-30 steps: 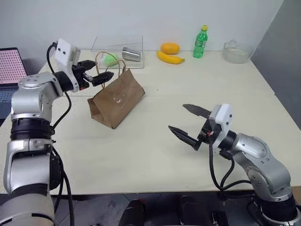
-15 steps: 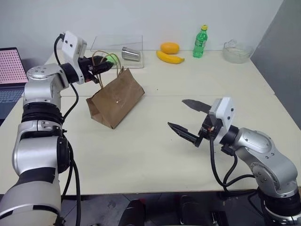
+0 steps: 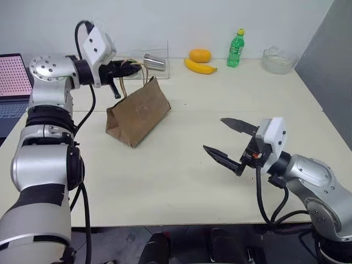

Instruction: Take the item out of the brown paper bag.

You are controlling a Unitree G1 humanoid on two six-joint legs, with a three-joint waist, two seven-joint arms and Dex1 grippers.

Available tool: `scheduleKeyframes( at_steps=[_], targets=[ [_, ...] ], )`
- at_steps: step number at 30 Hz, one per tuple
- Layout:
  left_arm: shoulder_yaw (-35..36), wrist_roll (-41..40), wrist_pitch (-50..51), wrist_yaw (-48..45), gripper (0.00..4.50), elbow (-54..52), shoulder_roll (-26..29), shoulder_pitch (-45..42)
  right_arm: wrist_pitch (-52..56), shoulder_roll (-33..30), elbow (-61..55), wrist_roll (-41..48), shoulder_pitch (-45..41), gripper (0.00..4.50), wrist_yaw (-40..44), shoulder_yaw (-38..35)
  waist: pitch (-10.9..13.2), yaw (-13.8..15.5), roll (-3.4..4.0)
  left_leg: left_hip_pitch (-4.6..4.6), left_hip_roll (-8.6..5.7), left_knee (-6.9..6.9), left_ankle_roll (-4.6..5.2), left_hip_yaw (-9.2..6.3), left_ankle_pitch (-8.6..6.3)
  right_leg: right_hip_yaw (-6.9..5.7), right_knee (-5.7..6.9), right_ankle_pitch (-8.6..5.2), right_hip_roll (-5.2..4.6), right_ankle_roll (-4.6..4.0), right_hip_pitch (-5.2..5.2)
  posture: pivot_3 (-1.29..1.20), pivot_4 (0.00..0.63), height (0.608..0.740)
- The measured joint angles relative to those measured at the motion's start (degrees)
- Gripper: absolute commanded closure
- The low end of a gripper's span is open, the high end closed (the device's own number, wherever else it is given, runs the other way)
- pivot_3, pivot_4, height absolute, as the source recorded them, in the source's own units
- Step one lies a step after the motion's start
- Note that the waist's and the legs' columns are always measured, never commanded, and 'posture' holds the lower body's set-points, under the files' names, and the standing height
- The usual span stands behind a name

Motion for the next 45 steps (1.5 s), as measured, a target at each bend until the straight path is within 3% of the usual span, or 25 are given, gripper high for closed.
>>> scheduleKeyframes(
  at_steps=[7, 12, 22, 34, 45],
  targets=[
    [0.40, 0.97, -4.99, -1.89, 4.49, 5.21, -5.98, -6.78, 0.05, -1.10, -4.38, 1.26, 5.45, 0.00, -0.47, -1.06, 0.07, 0.03, -0.10, -0.02, -0.02, 0.02, 0.00, 0.00, 0.00, 0.00, 0.04, -0.02, -0.01, 0.04, 0.00, 0.00, 0.150, 0.740],
    [0.30, 2.05, -7.08, -1.79, 4.49, 7.84, -11.76, -6.84, 0.03, -1.12, -5.68, 0.81, 7.15, 0.00, -2.51, -1.04, 0.13, -0.04, -0.17, -0.01, -0.02, 0.04, 0.00, 0.01, 0.00, 0.02, 0.06, -0.01, 0.00, 0.03, -0.01, 0.00, 0.150, 0.740],
    [0.38, 4.16, -7.53, 4.01, 4.49, 9.21, -18.17, -6.85, 0.26, -0.34, -7.67, -3.40, 11.50, 0.00, -10.53, -2.25, 0.16, -0.36, -0.20, -0.01, -0.03, 0.06, 0.00, 0.03, 0.00, 0.05, 0.17, -0.02, 0.00, 0.04, -0.05, 0.00, 0.150, 0.740],
    [0.31, 6.49, -7.54, 3.94, 4.49, 10.16, -19.75, -7.10, 1.17, 0.49, -8.19, -8.57, 13.79, 0.00, -17.40, -0.73, 0.16, -0.34, -0.21, 0.00, -0.06, 0.08, 0.01, 0.04, 0.00, 0.07, 0.22, -0.02, -0.01, 0.04, -0.06, 0.00, 0.150, 0.740],
    [-4.79, 15.59, -10.62, 16.49, 4.49, 10.97, -19.43, -7.11, 1.40, 1.33, -8.22, -11.01, 13.15, 0.00, -19.07, 0.38, 0.16, -0.32, -0.21, 0.01, -0.06, 0.09, 0.01, 0.03, 0.00, 0.07, 0.25, -0.02, -0.01, 0.05, -0.06, 0.00, 0.150, 0.740]
  ],
)
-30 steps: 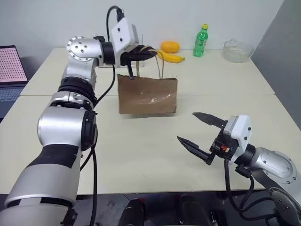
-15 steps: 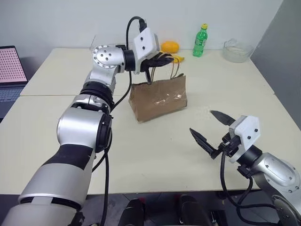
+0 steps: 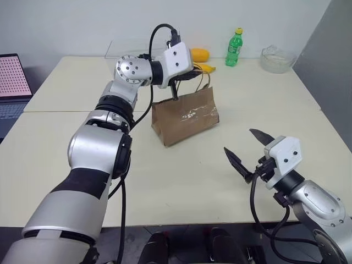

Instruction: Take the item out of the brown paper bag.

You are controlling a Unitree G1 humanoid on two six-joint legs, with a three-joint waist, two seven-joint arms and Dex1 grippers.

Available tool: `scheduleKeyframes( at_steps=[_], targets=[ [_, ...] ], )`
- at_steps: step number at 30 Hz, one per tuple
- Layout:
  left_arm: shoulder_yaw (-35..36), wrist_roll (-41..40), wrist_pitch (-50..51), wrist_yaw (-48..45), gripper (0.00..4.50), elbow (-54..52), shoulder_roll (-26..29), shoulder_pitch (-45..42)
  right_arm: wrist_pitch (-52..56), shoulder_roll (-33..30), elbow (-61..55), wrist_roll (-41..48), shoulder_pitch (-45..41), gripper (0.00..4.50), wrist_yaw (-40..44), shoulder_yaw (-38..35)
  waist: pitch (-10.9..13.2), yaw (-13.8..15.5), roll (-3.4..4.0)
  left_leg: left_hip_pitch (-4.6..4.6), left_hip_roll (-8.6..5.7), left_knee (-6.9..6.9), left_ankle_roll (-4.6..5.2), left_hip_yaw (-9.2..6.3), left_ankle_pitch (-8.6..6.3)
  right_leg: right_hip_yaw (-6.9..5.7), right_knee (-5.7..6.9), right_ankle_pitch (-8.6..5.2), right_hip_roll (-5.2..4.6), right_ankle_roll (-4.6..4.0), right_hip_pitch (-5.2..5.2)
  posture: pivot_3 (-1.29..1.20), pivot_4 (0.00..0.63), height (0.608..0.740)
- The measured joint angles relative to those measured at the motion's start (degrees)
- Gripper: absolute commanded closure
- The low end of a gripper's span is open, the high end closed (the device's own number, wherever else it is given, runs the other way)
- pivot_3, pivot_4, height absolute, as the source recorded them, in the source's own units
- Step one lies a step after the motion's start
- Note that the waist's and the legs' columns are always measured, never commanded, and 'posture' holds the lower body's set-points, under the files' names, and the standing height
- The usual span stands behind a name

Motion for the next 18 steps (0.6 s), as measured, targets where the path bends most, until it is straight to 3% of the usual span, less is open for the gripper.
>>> scheduleKeyframes(
  at_steps=[9, 17, 18],
  targets=[
    [-1.54, 4.27, -1.60, 9.03, 4.49, 0.60, 0.46, -1.09, 1.24, 0.01, -0.05, 0.69, -1.55, 0.00, 0.19, 0.51, 0.00, 0.01, 0.00, 0.00, 0.00, 0.00, 0.00, 0.01, 0.00, 0.00, 0.00, 0.00, 0.00, 0.00, 0.00, 0.00, 0.150, 0.740],
    [-0.89, 4.10, 0.27, 8.86, 4.49, 1.48, 0.08, -0.86, 1.75, 0.01, -0.06, 0.70, -2.03, 0.00, 0.28, 0.95, 0.00, 0.01, 0.00, 0.00, 0.00, 0.01, 0.00, 0.01, 0.00, 0.00, 0.01, 0.00, 0.00, 0.00, 0.00, 0.00, 0.150, 0.740],
    [-0.84, 4.08, 0.64, 8.73, 4.30, 1.48, 0.09, -0.69, 1.75, 0.01, -0.06, 0.70, -2.05, 0.00, 0.29, 1.02, 0.00, 0.01, 0.00, 0.00, 0.00, 0.01, 0.00, 0.01, 0.00, 0.00, 0.01, 0.00, 0.00, 0.00, 0.00, 0.00, 0.150, 0.740]
  ],
)
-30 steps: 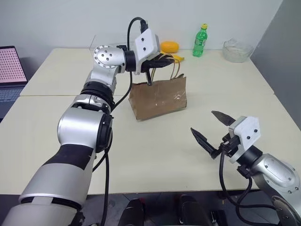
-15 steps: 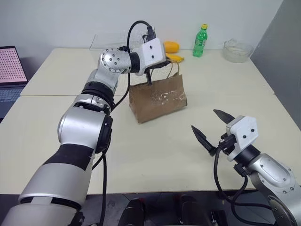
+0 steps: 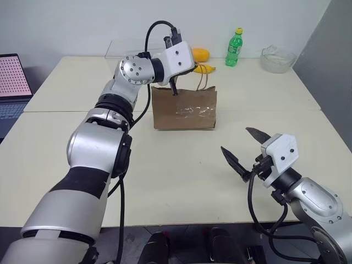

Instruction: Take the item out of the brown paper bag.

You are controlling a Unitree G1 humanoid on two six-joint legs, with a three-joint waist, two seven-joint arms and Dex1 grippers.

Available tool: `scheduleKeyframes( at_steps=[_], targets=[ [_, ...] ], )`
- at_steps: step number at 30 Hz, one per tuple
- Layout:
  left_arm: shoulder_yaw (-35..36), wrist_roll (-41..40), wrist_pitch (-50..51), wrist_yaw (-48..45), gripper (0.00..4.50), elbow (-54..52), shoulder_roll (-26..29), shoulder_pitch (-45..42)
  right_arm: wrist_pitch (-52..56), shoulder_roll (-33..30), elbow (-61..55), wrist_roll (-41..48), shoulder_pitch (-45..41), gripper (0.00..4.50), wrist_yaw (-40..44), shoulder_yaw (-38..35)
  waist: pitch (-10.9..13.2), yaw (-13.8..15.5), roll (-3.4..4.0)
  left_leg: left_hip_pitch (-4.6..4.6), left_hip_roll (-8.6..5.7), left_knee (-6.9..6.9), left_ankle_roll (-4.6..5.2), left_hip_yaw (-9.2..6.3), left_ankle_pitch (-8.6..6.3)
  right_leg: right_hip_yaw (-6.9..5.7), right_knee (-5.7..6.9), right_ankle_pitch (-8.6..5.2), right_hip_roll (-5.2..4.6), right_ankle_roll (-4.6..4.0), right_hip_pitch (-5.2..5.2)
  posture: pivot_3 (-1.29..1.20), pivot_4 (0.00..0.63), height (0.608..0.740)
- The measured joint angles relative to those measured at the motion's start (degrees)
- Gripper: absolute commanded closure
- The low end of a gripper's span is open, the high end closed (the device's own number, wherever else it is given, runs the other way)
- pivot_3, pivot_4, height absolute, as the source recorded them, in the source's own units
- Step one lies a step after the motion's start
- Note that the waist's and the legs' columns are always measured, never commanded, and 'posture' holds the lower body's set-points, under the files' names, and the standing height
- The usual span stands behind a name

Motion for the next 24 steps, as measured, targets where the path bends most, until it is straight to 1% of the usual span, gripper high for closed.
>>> scheduleKeyframes(
  at_steps=[4, 7, 8, 12, 13, 18, 22, 24],
  targets=[
    [0.15, -0.03, 0.86, -0.79, 3.33, 0.00, 0.24, 0.95, 0.00, 0.00, 0.00, 0.00, -0.41, 0.00, 0.21, 0.31, 0.00, -0.01, 0.00, 0.00, 0.00, 0.01, 0.00, 0.00, 0.00, 0.00, 0.00, 0.00, 0.00, 0.00, 0.00, 0.00, 0.150, 0.740],
    [0.61, -0.47, 1.46, -2.11, 2.30, 0.00, 0.48, 1.21, 0.00, 0.00, 0.00, -0.01, -0.86, 0.00, 0.66, 0.51, 0.00, -0.01, 0.00, 0.00, 0.00, 0.02, 0.00, 0.00, 0.00, 0.00, 0.01, 0.00, 0.00, 0.00, 0.00, 0.00, 0.150, 0.740],
    [1.03, -0.72, 1.61, -2.63, 2.06, 0.00, 0.53, 1.24, 0.00, 0.00, 0.00, -0.02, -1.04, 0.00, 0.72, 0.57, 0.00, -0.02, 0.00, 0.00, 0.00, 0.02, 0.00, 0.01, 0.00, 0.00, 0.02, 0.00, 0.00, 0.00, 0.00, 0.00, 0.150, 0.740],
    [3.66, -3.61, 2.15, -6.91, 0.71, -0.03, 1.14, 1.80, 0.16, -0.04, 0.00, -0.08, -2.04, 0.00, 0.84, 1.20, 0.00, -0.12, 0.00, 0.02, 0.01, 0.03, 0.00, 0.00, 0.00, 0.00, 0.05, 0.00, 0.00, -0.01, 0.00, 0.00, 0.150, 0.740],
    [4.62, -4.73, 2.72, -8.36, 0.46, -0.05, 1.41, 2.01, 0.41, -0.04, 0.00, -0.09, -2.21, 0.00, 0.84, 1.36, 0.00, -0.15, 0.00, 0.02, 0.01, 0.03, 0.00, 0.00, 0.00, 0.00, 0.05, 0.00, 0.00, -0.01, 0.00, 0.00, 0.150, 0.740],
    [10.13, -11.46, 5.91, -16.60, 0.46, -1.45, 5.14, 4.20, 0.63, -0.35, 0.02, -0.10, -2.95, 0.00, 1.62, 2.26, -0.01, -0.83, 0.01, 0.04, 0.01, 0.06, 0.00, 0.01, 0.00, 0.01, 0.10, 0.01, 0.00, -0.01, 0.00, 0.00, 0.150, 0.740],
    [14.35, -18.05, 10.32, -24.41, 0.46, -5.79, 8.43, 9.47, 0.43, -0.92, 0.25, 0.10, -5.02, 0.00, 3.65, 2.29, -0.02, -1.08, 0.03, 0.12, 0.05, 0.06, 0.00, 0.00, 0.00, 0.01, 0.13, 0.01, 0.01, -0.01, 0.03, 0.00, 0.150, 0.740],
    [15.75, -20.80, 12.64, -26.43, 0.46, -9.41, 9.49, 13.19, 0.07, -0.91, 1.31, 1.33, -6.47, 0.00, 5.88, 2.29, -0.02, -1.08, 0.03, 0.12, 0.06, 0.11, 0.00, -0.01, 0.00, 0.00, 0.13, 0.01, 0.01, -0.02, 0.06, 0.00, 0.150, 0.740]
  ],
)
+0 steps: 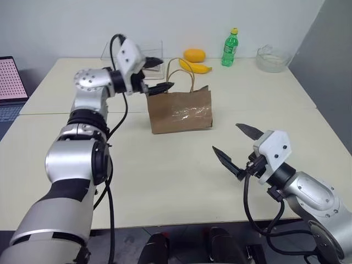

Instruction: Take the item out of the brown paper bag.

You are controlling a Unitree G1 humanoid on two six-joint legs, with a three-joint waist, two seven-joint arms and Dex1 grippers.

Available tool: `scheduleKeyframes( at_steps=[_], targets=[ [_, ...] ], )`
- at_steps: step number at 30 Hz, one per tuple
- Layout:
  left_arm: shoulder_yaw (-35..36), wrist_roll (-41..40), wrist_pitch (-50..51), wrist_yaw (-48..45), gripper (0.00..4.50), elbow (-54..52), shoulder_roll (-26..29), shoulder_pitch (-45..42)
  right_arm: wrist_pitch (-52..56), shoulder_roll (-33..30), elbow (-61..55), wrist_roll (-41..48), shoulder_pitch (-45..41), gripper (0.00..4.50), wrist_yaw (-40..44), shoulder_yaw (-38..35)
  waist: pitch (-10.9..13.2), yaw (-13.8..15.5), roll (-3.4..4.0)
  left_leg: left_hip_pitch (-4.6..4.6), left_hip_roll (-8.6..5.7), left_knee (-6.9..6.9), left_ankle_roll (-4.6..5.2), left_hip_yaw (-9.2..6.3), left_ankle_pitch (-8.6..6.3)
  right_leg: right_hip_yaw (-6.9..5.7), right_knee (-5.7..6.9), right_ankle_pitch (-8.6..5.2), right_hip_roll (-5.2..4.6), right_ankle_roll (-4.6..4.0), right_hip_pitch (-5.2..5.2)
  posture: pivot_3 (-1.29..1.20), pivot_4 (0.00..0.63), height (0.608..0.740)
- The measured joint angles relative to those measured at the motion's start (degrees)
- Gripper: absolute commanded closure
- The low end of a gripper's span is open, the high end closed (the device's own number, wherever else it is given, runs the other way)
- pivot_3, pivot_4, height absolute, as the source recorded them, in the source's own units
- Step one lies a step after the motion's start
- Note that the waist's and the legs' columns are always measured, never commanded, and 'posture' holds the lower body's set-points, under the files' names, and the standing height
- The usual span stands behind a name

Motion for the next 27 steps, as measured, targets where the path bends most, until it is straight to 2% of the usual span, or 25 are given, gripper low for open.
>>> scheduleKeyframes(
  at_steps=[2, 4, 7, 8, 11, 14, 19, 20, 23, 25, 27],
  targets=[
    [1.30, -3.28, 3.95, -0.82, 0.46, -6.20, 0.29, 4.83, -0.91, 0.12, 3.10, 2.50, -3.31, 0.00, 3.05, -0.35, 0.00, -0.06, 0.00, -0.01, -0.01, 0.09, 0.00, -0.01, 0.00, 0.01, 0.02, 0.01, -0.01, -0.01, 0.04, 0.00, 0.150, 0.740],
    [2.67, -6.71, 10.31, 0.23, 0.46, -17.90, 0.63, 11.98, -1.14, 0.18, 6.54, 4.02, -6.99, 0.00, 5.33, -0.78, 0.00, 0.00, 0.00, -0.01, 0.00, 0.12, 0.00, -0.05, 0.00, 0.01, 0.02, 0.01, -0.03, -0.01, 0.08, 0.00, 0.150, 0.740],
    [4.66, -13.49, 23.56, 6.37, 0.46, -45.42, -0.13, 28.97, -1.37, -0.54, 13.75, 5.11, -14.42, 0.00, 7.89, -2.20, -0.03, -0.65, 0.05, 0.05, 0.09, 0.13, 0.00, -0.06, 0.00, 0.09, 0.02, 0.02, -0.07, -0.02, 0.10, 0.00, 0.150, 0.740],
    [4.76, -14.85, 26.95, 8.23, 0.42, -51.19, -0.50, 32.93, -1.76, -0.68, 15.54, 4.95, -15.99, 0.39, 8.44, -2.39, -0.03, -0.49, 0.03, 0.03, 0.08, 0.14, 0.00, -0.09, 0.00, 0.04, 0.00, 0.02, -0.03, -0.02, 0.08, 0.00, 0.150, 0.740],
    [6.23, -20.72, 36.63, 16.84, 0.42, -78.52, -2.75, 51.33, -5.14, -0.28, 27.29, 1.85, -26.67, 1.31, 11.46, 0.17, -0.02, -0.91, 0.12, 0.09, 0.09, 0.11, 0.00, 0.03, -0.01, 0.18, 0.01, 0.03, -0.12, -0.02, 0.09, 0.00, 0.150, 0.740],
    [6.92, -25.18, 42.35, 23.70, 0.42, -94.27, -4.88, 62.97, -10.48, 0.13, 40.19, -2.73, -36.66, 2.42, 14.94, 2.71, -0.02, -0.62, 0.11, 0.17, 0.09, 0.15, 0.00, 0.00, 0.00, 0.09, 0.03, 0.06, -0.02, -0.08, 0.14, 0.00, 0.150, 0.740],
    [6.68, -27.48, 44.61, 30.59, 0.42, -104.14, -5.49, 68.87, -24.95, 3.86, 68.08, -12.74, -51.65, 4.30, 20.34, 9.15, -0.04, 0.29, 0.16, 0.26, 0.03, 0.20, 0.00, 0.13, 0.00, 0.14, 0.00, 0.08, -0.01, -0.11, 0.24, 0.00, 0.150, 0.740],
    [6.23, -27.50, 44.56, 31.18, 0.42, -104.86, -5.72, 69.79, -27.80, 4.94, 73.93, -14.55, -54.26, 4.48, 20.83, 10.03, -0.04, 0.27, 0.16, 0.25, 0.04, 0.21, 0.00, 0.15, 0.00, 0.15, -0.02, 0.08, -0.01, -0.11, 0.23, 0.00, 0.150, 0.740],
    [4.50, -27.32, 44.01, 33.02, 0.42, -105.50, -6.23, 71.81, -36.97, 8.43, 94.20, -21.00, -63.36, 4.48, 20.13, 13.01, -0.04, 0.24, 0.17, 0.20, 0.05, 0.16, 0.00, 0.14, 0.00, 0.13, 0.00, 0.10, -0.01, -0.15, 0.13, 0.00, 0.150, 0.740],
    [3.20, -26.70, 43.46, 33.50, 0.42, -105.65, -6.20, 72.42, -42.16, 11.19, 107.64, -26.39, -69.49, 4.48, 16.20, 15.12, -0.02, 0.10, 0.19, 0.20, 0.06, 0.00, -0.02, 0.16, 0.01, 0.16, -0.03, 0.10, -0.01, -0.16, 0.07, 0.00, 0.150, 0.740],
    [2.35, -26.30, 42.48, 33.58, 0.42, -105.67, -6.15, 72.88, -45.93, 12.78, 116.08, -30.75, -73.08, 4.48, 12.73, 16.89, -0.02, 0.16, 0.20, 0.19, 0.05, -0.09, -0.02, 0.18, 0.01, 0.17, -0.07, 0.08, -0.02, -0.19, 0.03, 0.00, 0.150, 0.740]
  ],
)
